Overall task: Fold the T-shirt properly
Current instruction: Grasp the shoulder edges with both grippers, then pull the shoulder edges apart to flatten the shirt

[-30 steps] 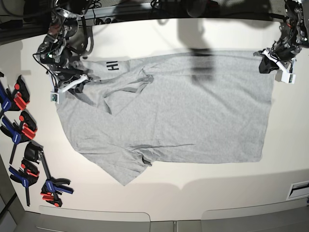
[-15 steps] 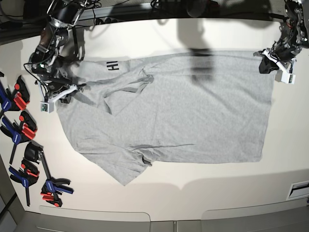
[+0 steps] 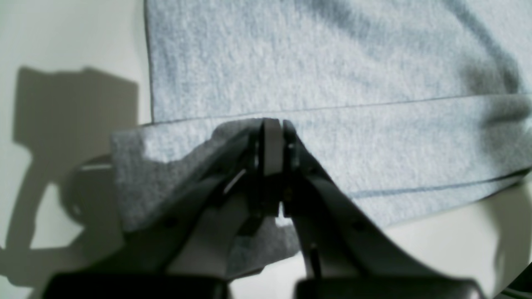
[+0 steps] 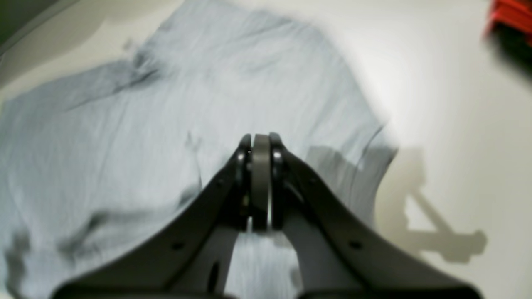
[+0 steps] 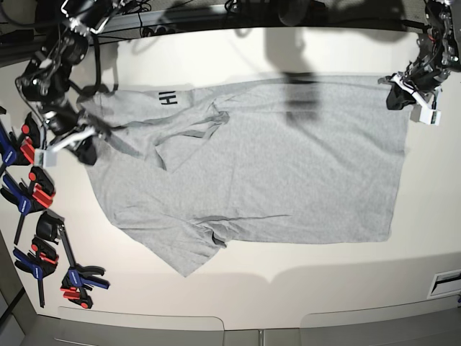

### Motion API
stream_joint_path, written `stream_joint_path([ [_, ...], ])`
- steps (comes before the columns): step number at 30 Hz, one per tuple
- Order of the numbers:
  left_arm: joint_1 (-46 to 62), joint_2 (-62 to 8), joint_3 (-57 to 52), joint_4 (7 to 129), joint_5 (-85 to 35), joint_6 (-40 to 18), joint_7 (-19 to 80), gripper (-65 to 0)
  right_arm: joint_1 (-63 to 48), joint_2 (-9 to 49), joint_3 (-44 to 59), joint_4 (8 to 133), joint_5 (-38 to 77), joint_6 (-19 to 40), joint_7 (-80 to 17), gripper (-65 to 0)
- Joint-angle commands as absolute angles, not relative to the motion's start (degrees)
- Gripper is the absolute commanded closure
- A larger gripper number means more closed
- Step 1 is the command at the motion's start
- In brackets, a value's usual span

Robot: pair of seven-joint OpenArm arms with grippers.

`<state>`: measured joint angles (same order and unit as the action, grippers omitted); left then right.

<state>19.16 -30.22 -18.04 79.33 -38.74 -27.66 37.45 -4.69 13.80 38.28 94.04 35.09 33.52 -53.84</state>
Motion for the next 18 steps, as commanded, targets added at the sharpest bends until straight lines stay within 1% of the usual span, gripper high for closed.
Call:
stream_joint_path([
  [1, 19.22, -31.18, -18.28, 79.37, -36.86, -26.98, 39.20, 0.0, -5.56, 14.20, 38.46, 94.87, 35.07, 33.93, -53.30, 0.0],
  [4, 19.22, -31.16, -18.28, 79.37, -36.88, -26.98, 39.18, 0.0, -9.45, 12.93, 38.46, 94.85, 28.14, 33.65, -50.11, 0.0],
  [7, 19.22, -31.16, -18.28, 79.37, -36.88, -26.98, 39.20, 0.0, -12.82, 12.53, 38.46, 94.80, 23.42, 31.44, -44.93, 0.0],
  [9, 19.22, -31.16, -18.28, 79.37, -36.88, -26.98, 39.20, 0.0, -13.52, 12.56, 38.46, 94.65, 20.80, 30.55, -43.13, 0.0],
  [12, 19.25, -31.16, -18.28, 79.37, -36.88, -26.98, 39.42, 0.0, -13.26, 12.91, 38.44, 92.99, 18.81, 28.86, -43.00, 0.0],
  [15, 19.27, -31.16, -18.28, 79.37, -36.88, -26.98, 39.81, 0.0, -13.04, 13.19, 38.39, 90.11, 18.35, 28.86, -43.64, 0.0],
  [18, 19.42, -31.18, -18.28, 79.37, -36.86, -26.98, 41.23, 0.0, -13.21, 13.15, 38.39, 87.74, 18.41, 28.88, -46.22, 0.0],
])
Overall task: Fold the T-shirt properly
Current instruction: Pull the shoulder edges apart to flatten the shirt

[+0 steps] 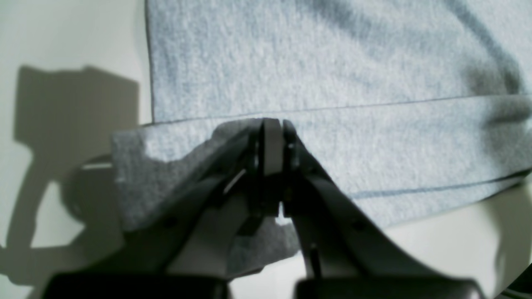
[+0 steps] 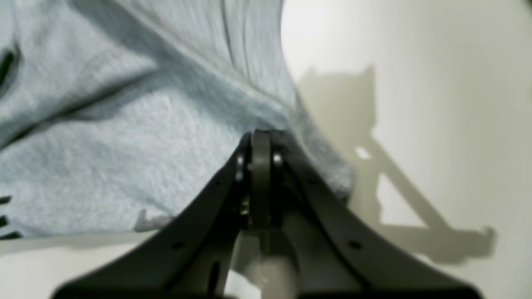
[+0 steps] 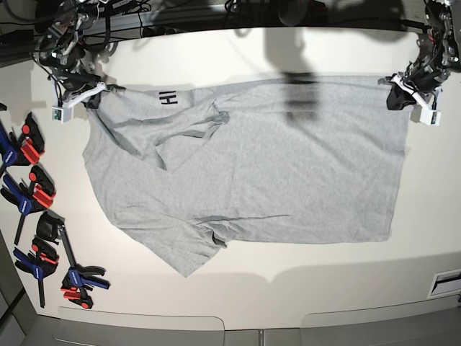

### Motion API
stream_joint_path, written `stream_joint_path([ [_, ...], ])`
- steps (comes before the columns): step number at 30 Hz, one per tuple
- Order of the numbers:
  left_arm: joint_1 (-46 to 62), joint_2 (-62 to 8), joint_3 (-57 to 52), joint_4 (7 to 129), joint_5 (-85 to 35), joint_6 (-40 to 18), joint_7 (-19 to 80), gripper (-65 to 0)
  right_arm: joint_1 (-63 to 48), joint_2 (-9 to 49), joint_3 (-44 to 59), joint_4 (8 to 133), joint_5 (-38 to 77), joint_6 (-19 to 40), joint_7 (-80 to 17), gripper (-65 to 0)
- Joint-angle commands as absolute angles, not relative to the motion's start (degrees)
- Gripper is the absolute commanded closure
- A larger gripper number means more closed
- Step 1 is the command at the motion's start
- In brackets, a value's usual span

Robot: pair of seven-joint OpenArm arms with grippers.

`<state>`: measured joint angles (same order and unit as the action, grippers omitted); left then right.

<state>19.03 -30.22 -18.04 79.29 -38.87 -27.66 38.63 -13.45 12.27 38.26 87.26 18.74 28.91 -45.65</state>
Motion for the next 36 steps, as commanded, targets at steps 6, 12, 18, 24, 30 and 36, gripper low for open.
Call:
stream_joint_path([
  [6, 21.98, -31.46, -18.57, 79.37, -37.04, -26.98, 41.21, 0.0, -17.30, 12.99, 38.39, 87.37, 21.69, 28.91, -47.59, 0.0],
  [12, 25.65, -31.46, -21.65, 79.48, -37.10, -27.22, 40.42, 0.0, -22.37, 12.99, 38.39, 87.42, 24.67, 29.21, -47.68, 0.0],
  [18, 28.88, -31.44, -24.80, 79.48, -39.48, -28.71, 40.66, 0.0, -26.04, 12.99, 38.39, 87.46, 24.69, 29.23, -48.29, 0.0],
  [24, 31.29, -31.44, -24.82, 79.48, -39.53, -28.73, 40.47, 0.0, -29.63, 13.02, 38.41, 88.86, 24.69, 29.21, -48.49, 0.0],
  [30, 33.74, -31.44, -24.82, 79.48, -39.66, -28.73, 40.66, 0.0, -31.27, 13.02, 38.74, 91.74, 24.67, 29.21, -48.75, 0.0],
  [36, 36.40, -31.35, -24.82, 79.48, -40.58, -28.77, 40.29, 0.0, -31.11, 13.04, 38.72, 93.43, 24.69, 29.21, -48.66, 0.0],
])
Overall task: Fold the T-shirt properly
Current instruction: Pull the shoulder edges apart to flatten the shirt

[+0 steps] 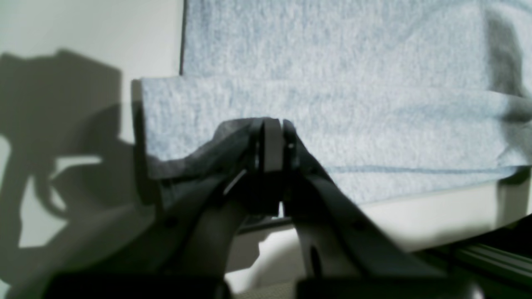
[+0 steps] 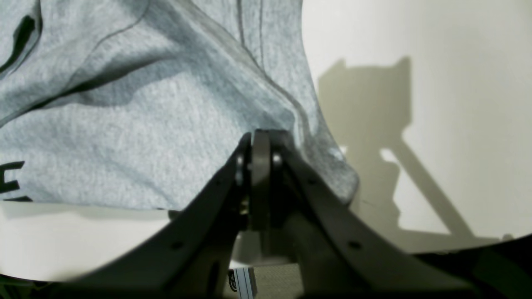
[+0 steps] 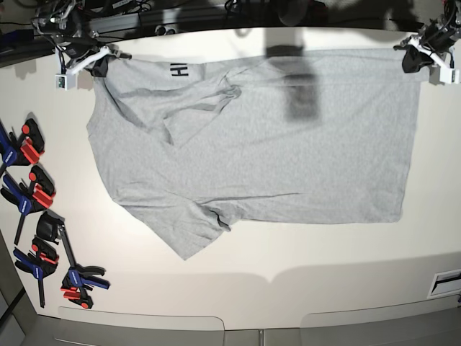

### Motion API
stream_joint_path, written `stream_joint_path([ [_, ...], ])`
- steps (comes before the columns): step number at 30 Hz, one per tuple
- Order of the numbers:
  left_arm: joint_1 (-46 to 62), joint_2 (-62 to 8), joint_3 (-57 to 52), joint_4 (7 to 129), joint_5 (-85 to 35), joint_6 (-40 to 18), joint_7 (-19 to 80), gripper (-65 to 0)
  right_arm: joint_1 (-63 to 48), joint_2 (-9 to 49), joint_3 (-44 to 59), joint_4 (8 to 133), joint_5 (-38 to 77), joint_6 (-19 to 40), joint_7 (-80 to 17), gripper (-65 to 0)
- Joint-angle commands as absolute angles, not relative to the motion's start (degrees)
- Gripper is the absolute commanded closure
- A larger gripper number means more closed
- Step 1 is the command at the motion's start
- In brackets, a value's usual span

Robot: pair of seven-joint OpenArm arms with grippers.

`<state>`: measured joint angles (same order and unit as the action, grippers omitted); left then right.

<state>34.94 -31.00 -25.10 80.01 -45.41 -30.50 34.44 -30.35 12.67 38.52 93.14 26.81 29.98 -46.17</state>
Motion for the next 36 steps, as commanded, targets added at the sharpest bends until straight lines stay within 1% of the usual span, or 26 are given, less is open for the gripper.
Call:
stream_joint_path([
  [1, 36.40, -31.29, -24.82, 79.48, -40.53, -28.77, 40.60, 0.0, -31.11, 13.02, 38.72, 93.56, 24.69, 29.21, -48.69, 0.0],
  [13, 39.24, -31.29, -24.82, 79.53, -40.58, -28.95, 40.71, 0.0, -31.11, 13.02, 38.72, 93.65, 24.69, 29.21, -48.64, 0.0],
  [19, 40.99, -31.29, -24.82, 79.53, -40.60, -29.15, 40.73, 0.0, -31.66, 12.95, 38.72, 93.65, 24.77, 29.21, -51.90, 0.0],
  [24, 42.09, -31.29, -24.82, 79.55, -40.58, -29.39, 40.64, 0.0, -33.56, 12.97, 38.79, 93.69, 28.14, 29.23, -51.90, 0.0],
  [31, 42.06, -31.29, -24.84, 79.64, -40.53, -29.39, 40.45, 0.0, -34.98, 13.02, 40.01, 93.69, 28.32, 29.23, -51.83, 0.0],
  [36, 41.74, -31.29, -28.47, 79.64, -40.58, -29.36, 39.35, 0.0, -34.92, 13.52, 40.60, 93.69, 28.38, 29.17, -50.26, 0.0],
])
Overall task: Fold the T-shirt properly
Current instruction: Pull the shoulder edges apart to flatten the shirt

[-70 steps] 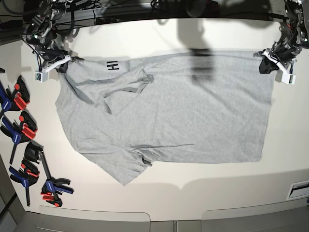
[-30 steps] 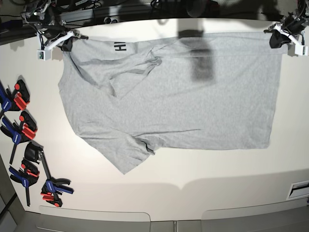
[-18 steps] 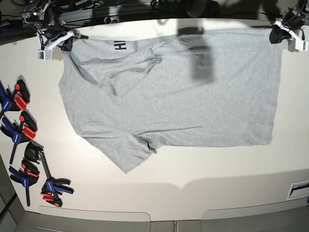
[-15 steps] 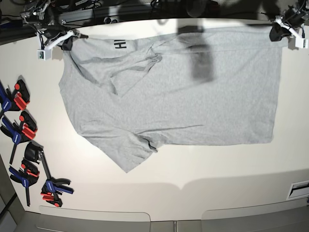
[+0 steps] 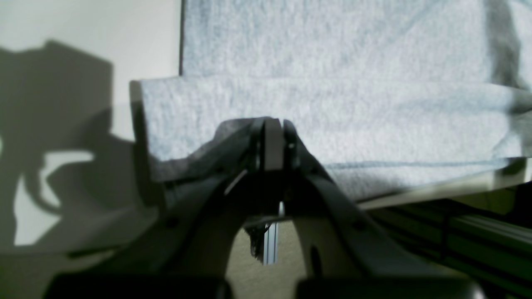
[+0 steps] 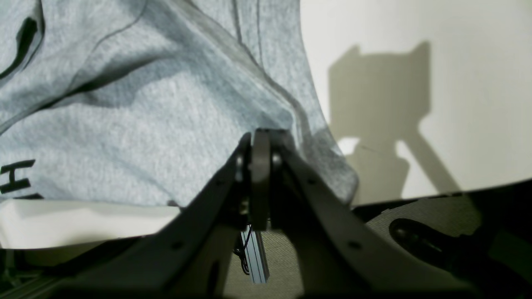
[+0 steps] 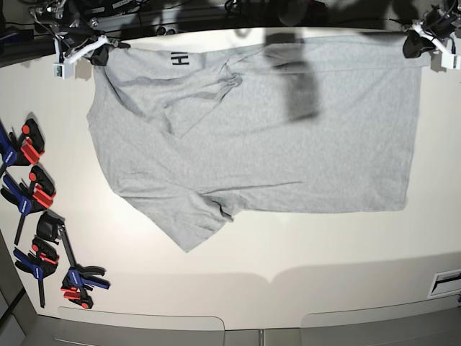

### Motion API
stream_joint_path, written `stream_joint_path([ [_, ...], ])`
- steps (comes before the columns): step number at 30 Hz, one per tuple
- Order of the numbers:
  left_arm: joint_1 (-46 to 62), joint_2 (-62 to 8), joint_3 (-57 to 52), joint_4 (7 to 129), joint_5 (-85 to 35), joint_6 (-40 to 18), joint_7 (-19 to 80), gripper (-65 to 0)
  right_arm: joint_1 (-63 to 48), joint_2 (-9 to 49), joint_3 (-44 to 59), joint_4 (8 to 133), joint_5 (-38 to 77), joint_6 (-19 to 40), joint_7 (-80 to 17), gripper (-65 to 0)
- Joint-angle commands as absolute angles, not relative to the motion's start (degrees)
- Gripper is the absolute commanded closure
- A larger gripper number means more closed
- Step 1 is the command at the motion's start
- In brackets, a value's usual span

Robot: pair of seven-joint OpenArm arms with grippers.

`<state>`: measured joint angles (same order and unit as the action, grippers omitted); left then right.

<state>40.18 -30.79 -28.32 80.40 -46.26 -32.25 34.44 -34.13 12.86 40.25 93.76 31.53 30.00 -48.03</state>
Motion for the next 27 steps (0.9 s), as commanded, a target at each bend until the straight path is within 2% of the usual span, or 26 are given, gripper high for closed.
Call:
stream_joint_path([
  [1, 41.74, -31.31, -29.74, 79.66, -40.73, -29.36, 38.96, 0.0, -34.85, 13.67, 40.60, 93.69, 28.95, 29.19, -49.98, 0.0],
  [6, 41.60, -31.31, -35.09, 79.66, -46.37, -29.65, 39.94, 0.0, -33.74, 14.15, 40.60, 93.73, 32.16, 29.19, -49.98, 0.0],
  [13, 41.60, -31.31, -37.89, 80.23, -54.15, -35.35, 42.19, 0.0, -32.27, 14.15, 40.60, 93.76, 32.21, 29.21, -50.04, 0.0],
  [27, 41.60, -31.31, -37.89, 88.49, -54.06, -35.44, 42.22, 0.0, -32.12, 14.11, 41.06, 93.95, 32.23, 29.12, -51.92, 0.0],
])
